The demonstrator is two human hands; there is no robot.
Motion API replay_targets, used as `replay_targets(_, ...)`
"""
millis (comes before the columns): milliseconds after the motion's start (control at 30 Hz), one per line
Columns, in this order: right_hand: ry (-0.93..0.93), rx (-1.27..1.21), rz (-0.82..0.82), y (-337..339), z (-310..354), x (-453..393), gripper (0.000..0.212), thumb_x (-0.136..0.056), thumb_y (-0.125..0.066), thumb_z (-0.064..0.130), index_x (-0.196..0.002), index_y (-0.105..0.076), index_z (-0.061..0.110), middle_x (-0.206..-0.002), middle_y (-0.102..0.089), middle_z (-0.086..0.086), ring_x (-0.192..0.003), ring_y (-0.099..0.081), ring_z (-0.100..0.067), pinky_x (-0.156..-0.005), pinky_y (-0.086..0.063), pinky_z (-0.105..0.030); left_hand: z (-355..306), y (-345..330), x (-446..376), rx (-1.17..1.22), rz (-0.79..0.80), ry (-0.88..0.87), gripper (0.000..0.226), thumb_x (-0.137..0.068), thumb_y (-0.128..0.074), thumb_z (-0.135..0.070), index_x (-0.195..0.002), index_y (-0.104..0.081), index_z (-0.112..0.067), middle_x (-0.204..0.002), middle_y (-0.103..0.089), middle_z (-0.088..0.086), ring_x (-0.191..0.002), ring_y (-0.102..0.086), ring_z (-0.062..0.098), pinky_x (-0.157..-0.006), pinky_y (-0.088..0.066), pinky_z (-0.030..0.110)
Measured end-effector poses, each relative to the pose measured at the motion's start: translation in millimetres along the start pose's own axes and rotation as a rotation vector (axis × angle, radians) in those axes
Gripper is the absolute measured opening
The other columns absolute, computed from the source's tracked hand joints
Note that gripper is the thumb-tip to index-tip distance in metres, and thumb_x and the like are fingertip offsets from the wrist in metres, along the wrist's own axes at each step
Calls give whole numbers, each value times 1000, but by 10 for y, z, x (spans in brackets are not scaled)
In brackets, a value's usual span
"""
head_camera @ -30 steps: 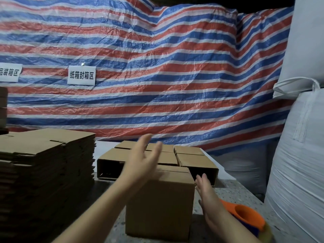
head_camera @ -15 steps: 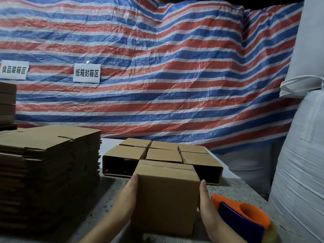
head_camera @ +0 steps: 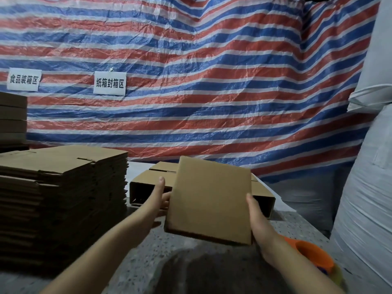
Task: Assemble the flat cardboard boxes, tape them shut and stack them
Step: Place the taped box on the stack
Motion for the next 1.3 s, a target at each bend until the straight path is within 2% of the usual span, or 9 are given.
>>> replay_targets(200,-171,-24,28,18,-117,-73,69,-97,-28,73,-109,-76,25,-113,-74,-12,-111,-64,-32,-99,-49,-48,183,54,9,174,21,101,67,-96,-23,-66,-133,-58,-21,-121,-70,7,-113,-66,21,-103,-46,41)
replay_targets(367,-303,87,-5,-127,-462,3,50,-105,-37,51,-121,-65,13,-115,-68,-14,-107,-58,-28,-81,-41,-38,502,79,80,133,-48,124,63,-94,-37,-62,-136,-57,-20,-116,-71,7,-105,-66,20,-101,-48,40)
replay_targets(467,-306,61,-48,-171,-570,27,41,-106,-41,43,-126,-64,15,-117,-69,-14,-113,-60,-30,-90,-42,-40,404,118,165,191,-218,-25,79,-47,-66,-87,-91,-77,-22,-64,-69,-15,-63,-63,-6,-65,-47,9)
replay_targets(500,-294,49,-69,-177,-579,42,42,-107,-40,43,-129,-62,15,-121,-68,-13,-118,-58,-30,-94,-41,-39,426,164,173,222,-275,-46,72,-60,-57,-89,-82,-78,-24,-57,-65,-14,-59,-61,-4,-60,-44,9)
replay_targets(600,-253,-119,-33,-327,-619,58,41,-106,-34,50,-106,-67,25,-96,-69,0,-99,-59,-22,-86,-43,-34,623,195,236,233,-201,92,48,-107,-28,-37,-104,-67,-10,-88,-67,9,-91,-58,23,-82,-47,27)
replay_targets(800,-196,-273,1,-502,-626,60,44,-102,-35,57,-122,-57,24,-106,-66,-1,-98,-60,-20,-93,-42,-39,634,80,328,87,-36,112,53,-84,-49,-59,-125,-57,-26,-121,-67,-5,-111,-62,16,-99,-46,35)
replay_targets(900,-72,-236,-17,-486,-429,57,58,-99,-42,59,-150,-40,30,-120,-63,4,-105,-60,-17,-91,-47,-39,414,225,288,30,-142,13,46,-77,-54,-61,-120,-47,-45,-112,-58,-19,-97,-59,2,-71,-47,20)
replay_targets(1067,356,-183,-11,-553,499,-146,47,-97,-50,58,-138,-54,34,-124,-69,13,-113,-64,-4,-102,-47,-37,-264,536,-148,29,-409,-193,27,-99,-45,-51,-112,-59,-32,-110,-63,-10,-99,-59,6,-74,-44,26)
replay_targets(1300,287,-110,11,-814,1192,-1287,39,-104,-45,45,-134,-60,24,-127,-67,1,-117,-62,-17,-110,-44,-40,-803,805,-1337,45,-463,-145,46,-99,-36,-52,-131,-51,-23,-116,-59,0,-107,-57,19,-91,-46,38)
Point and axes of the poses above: each hand's wrist, its own x-axis away from the middle knuckle, its own y-axis out of the back of the hand, z = x × y, the point moved 9 cm from there along -x, towards the middle knuckle
